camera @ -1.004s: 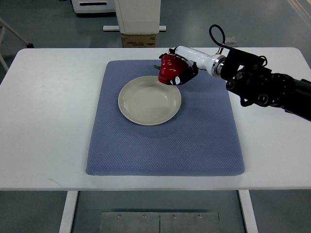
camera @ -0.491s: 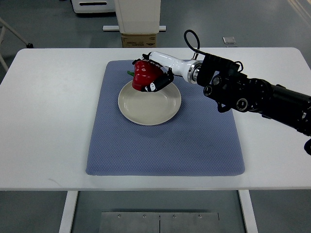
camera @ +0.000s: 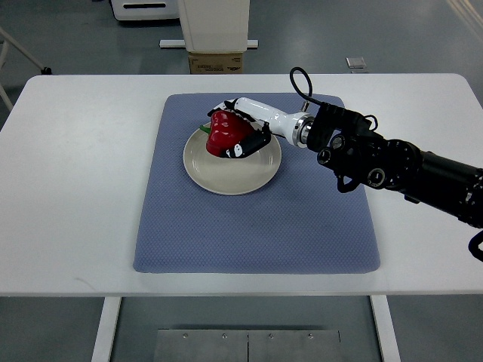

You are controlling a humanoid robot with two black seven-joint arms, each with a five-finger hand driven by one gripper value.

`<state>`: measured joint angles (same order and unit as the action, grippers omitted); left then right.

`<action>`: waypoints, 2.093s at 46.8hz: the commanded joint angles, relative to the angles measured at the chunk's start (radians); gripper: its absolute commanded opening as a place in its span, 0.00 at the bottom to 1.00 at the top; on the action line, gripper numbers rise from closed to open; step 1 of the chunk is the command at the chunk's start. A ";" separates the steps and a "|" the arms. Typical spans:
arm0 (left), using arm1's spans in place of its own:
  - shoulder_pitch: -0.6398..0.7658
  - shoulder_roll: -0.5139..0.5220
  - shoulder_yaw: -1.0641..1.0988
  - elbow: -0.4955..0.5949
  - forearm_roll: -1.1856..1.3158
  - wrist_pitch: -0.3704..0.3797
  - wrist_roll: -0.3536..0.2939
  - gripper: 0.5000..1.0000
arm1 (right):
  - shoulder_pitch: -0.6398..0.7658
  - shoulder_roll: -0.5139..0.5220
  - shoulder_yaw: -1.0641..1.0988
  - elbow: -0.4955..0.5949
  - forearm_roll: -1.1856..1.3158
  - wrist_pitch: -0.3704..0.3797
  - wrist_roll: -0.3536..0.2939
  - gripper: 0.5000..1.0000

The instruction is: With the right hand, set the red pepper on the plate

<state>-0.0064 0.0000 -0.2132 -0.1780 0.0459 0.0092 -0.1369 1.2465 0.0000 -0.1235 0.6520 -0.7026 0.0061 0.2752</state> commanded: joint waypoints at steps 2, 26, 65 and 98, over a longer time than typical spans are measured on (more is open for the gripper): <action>-0.001 0.000 0.000 0.000 0.000 0.000 0.000 1.00 | -0.015 0.000 0.002 0.000 -0.002 0.000 0.001 0.00; 0.000 0.000 0.000 0.000 0.000 0.000 0.000 1.00 | -0.047 0.000 0.008 -0.008 -0.002 -0.023 -0.010 0.53; 0.000 0.000 0.000 0.000 0.000 0.000 0.000 1.00 | -0.058 0.000 0.145 -0.005 0.014 -0.049 -0.011 1.00; 0.000 0.000 0.000 0.000 0.000 0.000 0.000 1.00 | -0.239 -0.110 0.622 -0.009 0.063 -0.110 -0.143 1.00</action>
<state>-0.0067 0.0000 -0.2132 -0.1780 0.0459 0.0092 -0.1364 1.0240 -0.1066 0.4579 0.6437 -0.6395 -0.0828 0.1480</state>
